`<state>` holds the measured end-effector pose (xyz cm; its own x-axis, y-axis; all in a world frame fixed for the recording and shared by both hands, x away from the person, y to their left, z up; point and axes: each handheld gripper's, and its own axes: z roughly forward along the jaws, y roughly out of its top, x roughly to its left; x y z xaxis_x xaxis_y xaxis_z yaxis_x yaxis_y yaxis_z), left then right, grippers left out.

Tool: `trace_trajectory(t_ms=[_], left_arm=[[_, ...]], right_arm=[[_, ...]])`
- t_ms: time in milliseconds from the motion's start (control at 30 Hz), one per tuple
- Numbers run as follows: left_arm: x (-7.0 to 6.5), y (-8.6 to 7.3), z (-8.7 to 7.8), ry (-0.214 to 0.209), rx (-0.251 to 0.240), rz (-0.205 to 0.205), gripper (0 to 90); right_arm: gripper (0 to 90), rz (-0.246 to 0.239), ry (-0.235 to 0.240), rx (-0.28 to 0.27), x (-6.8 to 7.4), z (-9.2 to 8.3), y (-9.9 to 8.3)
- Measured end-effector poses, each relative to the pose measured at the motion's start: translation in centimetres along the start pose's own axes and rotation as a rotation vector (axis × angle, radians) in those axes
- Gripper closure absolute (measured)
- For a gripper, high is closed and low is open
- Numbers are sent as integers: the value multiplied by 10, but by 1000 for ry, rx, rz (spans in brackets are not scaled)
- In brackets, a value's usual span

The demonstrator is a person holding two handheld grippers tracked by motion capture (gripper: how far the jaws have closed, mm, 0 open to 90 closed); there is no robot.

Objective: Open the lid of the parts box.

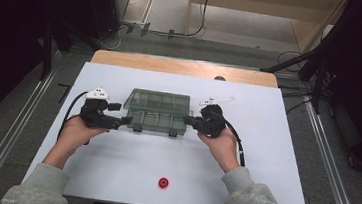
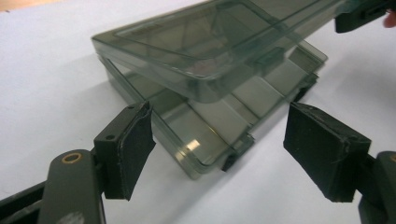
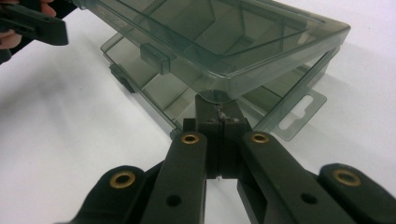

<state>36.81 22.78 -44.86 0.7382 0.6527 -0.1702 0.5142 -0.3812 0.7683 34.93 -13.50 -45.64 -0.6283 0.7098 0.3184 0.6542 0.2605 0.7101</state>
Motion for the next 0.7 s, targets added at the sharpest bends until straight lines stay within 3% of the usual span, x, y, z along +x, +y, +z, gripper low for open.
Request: trace_trajectory(t_ms=[700], left_arm=[[15, 12, 11, 13, -27, 8, 236]], right_arm=[[900, 8, -11, -46, 0, -3, 21]])
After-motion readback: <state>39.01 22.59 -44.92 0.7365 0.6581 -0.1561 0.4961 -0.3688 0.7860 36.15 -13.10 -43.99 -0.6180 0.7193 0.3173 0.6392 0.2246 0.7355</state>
